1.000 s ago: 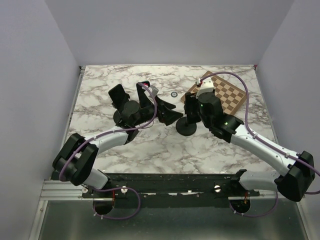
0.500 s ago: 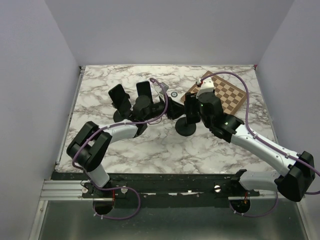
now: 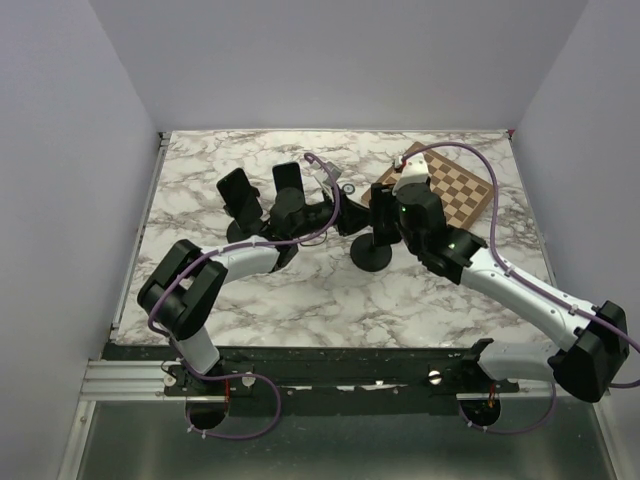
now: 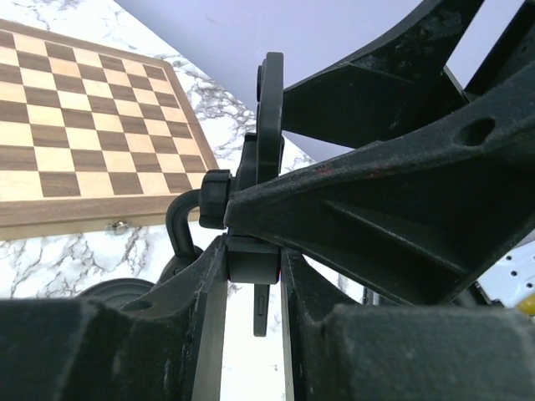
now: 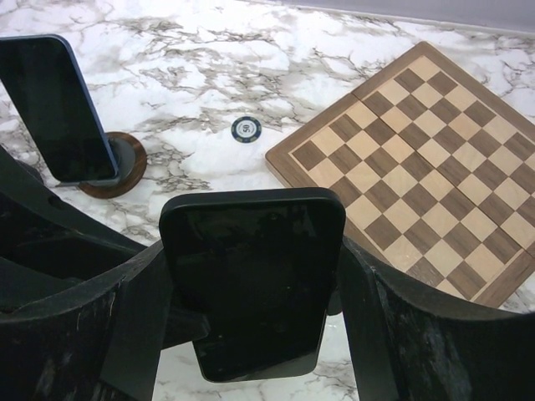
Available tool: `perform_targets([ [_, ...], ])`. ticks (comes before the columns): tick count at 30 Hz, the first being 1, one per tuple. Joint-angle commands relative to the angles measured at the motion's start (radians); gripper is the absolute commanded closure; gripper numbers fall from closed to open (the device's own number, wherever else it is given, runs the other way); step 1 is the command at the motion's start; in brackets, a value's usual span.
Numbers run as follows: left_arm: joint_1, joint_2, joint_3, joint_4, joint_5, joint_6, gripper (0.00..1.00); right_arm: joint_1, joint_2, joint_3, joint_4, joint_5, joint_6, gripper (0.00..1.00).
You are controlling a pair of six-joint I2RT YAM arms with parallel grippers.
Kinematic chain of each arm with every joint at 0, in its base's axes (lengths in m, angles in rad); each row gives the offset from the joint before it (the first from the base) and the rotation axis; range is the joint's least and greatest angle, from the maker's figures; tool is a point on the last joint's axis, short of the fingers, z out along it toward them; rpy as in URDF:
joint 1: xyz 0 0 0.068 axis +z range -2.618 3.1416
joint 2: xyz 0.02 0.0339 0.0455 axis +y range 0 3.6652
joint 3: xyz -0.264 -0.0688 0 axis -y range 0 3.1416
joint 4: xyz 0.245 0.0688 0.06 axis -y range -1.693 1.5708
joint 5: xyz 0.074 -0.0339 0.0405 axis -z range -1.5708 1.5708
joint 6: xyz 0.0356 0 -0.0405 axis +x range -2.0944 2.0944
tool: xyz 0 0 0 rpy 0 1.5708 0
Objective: Remove the phone from the phone stand
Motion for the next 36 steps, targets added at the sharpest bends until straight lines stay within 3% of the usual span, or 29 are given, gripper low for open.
perform_targets([
  [1, -0.003, -0.006, 0.015, -0.055, -0.048, 0.021, 1.00, 0.033, 0.023, -0.030, 0.011, 0.025, -0.015, 0.99],
  [6, 0.016, -0.045, -0.064, -0.038, -0.026, 0.026, 1.00, 0.047, 0.020, -0.123, 0.135, 0.224, -0.180, 0.99],
  [8, 0.034, -0.069, -0.108, -0.048, -0.031, 0.026, 1.00, 0.046, -0.018, -0.197, 0.282, 0.294, -0.272, 0.99],
  [10, 0.058, -0.086, -0.148, -0.035, -0.019, 0.013, 1.00, 0.046, -0.032, -0.205, 0.291, 0.335, -0.293, 0.99],
  [19, 0.135, -0.148, -0.247, 0.013, -0.018, -0.010, 1.00, 0.027, -0.011, -0.201, 0.283, 0.376, -0.337, 0.99],
  [26, 0.137, -0.206, -0.292, -0.028, -0.099, 0.030, 1.00, 0.016, 0.022, -0.196, 0.293, 0.392, -0.347, 0.99],
  [36, 0.136, -0.179, -0.346, 0.059, -0.136, 0.042, 1.00, -0.009, 0.026, -0.187, 0.324, 0.385, -0.362, 0.99],
])
